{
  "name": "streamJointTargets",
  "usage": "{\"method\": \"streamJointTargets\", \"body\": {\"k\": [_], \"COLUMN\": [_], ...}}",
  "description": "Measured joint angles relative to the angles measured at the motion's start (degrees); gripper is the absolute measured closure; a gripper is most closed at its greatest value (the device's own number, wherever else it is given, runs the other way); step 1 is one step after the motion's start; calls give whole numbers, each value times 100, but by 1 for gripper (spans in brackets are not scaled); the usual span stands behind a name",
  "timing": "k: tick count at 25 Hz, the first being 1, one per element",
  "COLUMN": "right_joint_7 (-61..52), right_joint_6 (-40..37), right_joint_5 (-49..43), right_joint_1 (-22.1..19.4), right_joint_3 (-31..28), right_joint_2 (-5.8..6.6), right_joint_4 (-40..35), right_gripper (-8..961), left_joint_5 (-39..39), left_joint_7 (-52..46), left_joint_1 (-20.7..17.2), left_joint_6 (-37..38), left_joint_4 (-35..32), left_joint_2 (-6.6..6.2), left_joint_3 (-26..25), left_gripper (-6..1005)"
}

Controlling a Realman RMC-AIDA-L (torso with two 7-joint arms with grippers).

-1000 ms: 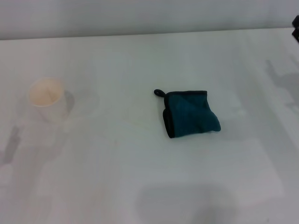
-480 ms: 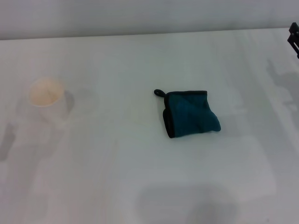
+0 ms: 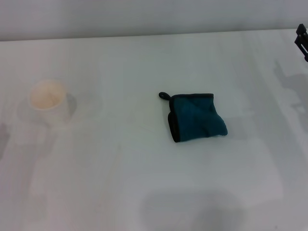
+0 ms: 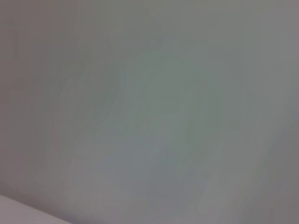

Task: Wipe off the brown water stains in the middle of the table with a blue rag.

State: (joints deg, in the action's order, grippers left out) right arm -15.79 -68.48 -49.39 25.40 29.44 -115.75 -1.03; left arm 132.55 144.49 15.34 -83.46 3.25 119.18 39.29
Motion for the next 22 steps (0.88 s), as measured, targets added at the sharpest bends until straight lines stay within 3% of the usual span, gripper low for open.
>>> {"method": "streamJointTargets", "body": {"k": [22], "right_joint_7": [-12], "right_joint_6": [-34], "right_joint_5": [-1], "right_joint_1": [23], "right_joint_3": [0], "right_joint_2": [-12], "right_joint_4": [25], "right_gripper": [138], "left_joint_5": [17], "left_joint_7": [0], "left_joint_1": [35], "left_joint_6": [-3], "left_joint_4": [1], "left_joint_2": [-1], "left_joint_3": [0], "left_gripper": [111]}}
